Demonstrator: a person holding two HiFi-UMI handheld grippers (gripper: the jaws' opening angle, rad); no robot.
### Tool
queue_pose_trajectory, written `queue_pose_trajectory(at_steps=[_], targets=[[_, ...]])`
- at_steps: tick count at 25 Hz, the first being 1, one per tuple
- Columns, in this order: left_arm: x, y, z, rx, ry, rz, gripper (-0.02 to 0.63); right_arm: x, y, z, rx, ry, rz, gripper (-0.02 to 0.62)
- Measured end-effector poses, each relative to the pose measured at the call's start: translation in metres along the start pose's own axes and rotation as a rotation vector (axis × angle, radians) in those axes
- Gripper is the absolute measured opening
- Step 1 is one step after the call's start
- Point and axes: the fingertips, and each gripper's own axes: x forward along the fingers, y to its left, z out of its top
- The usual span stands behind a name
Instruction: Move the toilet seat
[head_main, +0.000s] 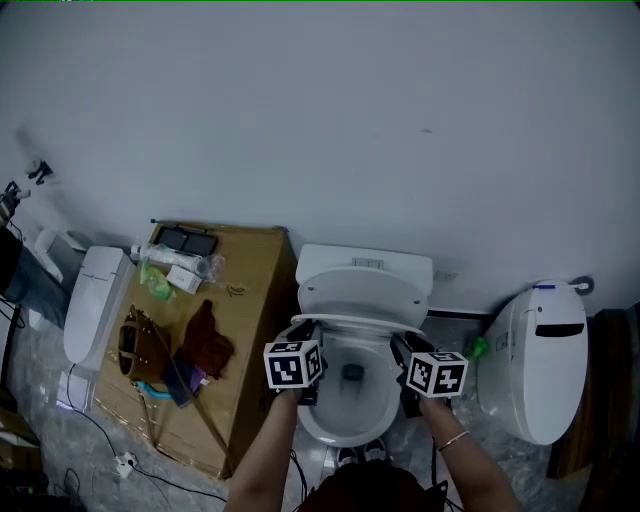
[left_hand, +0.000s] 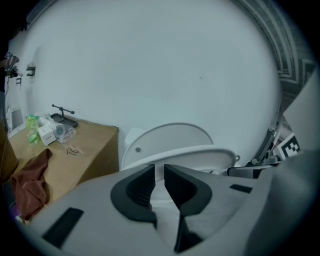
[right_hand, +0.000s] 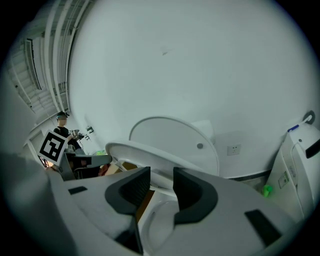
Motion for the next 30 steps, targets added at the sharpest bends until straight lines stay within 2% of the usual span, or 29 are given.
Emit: queue_pose_trajectory(at_steps=[6,17,25,30], targets=[[0.015,-0.001,0.01,-0.037,-0.016,-0.008,0.074,0.006,-0.005,0.01,-0.007,-0.012,-0.005,0.146],[0.038,0.0,0.03,-0.007,-0.026,0.008,0.074,0.026,-0.017,0.031,-0.078,-0.009,-0.045,0.12],[0.054,0.002,0.043,-0.014,-0.04,0.025,0.074,0.039,-0.026,0.043,-0.131,0.002,-0.08,0.106],[0.063,-0.001,0.049,-0.013,-0.043,0.018,0.074,0.046,-0.031,0.051,-0.123,0.001,-0.08,0.097]])
